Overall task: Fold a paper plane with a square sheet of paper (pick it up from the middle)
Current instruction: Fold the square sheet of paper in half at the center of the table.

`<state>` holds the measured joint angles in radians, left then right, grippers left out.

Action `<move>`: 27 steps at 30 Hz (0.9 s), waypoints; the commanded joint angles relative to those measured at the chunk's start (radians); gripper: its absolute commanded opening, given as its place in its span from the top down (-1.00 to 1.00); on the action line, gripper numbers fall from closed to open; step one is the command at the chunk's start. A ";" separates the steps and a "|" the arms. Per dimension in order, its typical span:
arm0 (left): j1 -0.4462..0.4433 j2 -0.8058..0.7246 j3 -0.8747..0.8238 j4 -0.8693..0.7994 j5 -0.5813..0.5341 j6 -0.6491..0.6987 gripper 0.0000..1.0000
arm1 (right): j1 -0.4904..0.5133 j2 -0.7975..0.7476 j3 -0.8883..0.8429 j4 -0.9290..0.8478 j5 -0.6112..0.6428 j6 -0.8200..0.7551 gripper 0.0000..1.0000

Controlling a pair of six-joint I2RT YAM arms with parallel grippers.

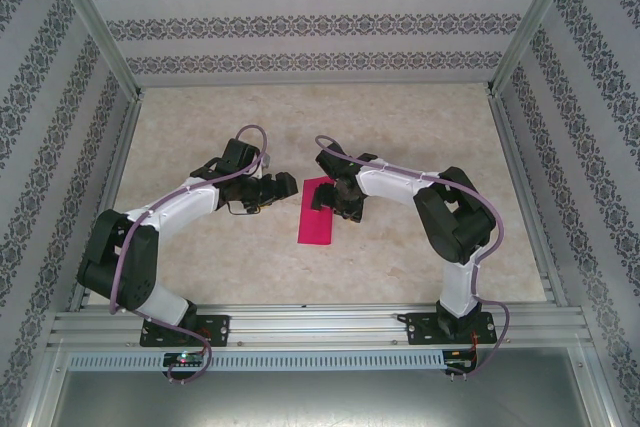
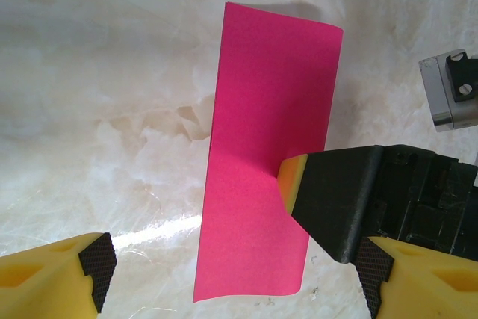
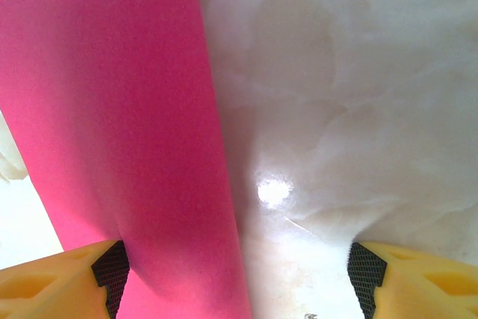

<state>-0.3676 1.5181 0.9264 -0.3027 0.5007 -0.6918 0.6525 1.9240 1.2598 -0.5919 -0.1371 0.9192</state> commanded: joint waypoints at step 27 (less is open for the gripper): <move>-0.012 -0.009 -0.011 -0.009 -0.003 0.015 -0.59 | 0.004 0.114 0.000 -0.071 0.039 -0.026 -0.62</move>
<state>-0.3676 1.5166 0.9222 -0.3027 0.4942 -0.6918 0.6525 1.9560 1.3010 -0.6388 -0.1341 0.9104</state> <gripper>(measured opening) 0.802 0.814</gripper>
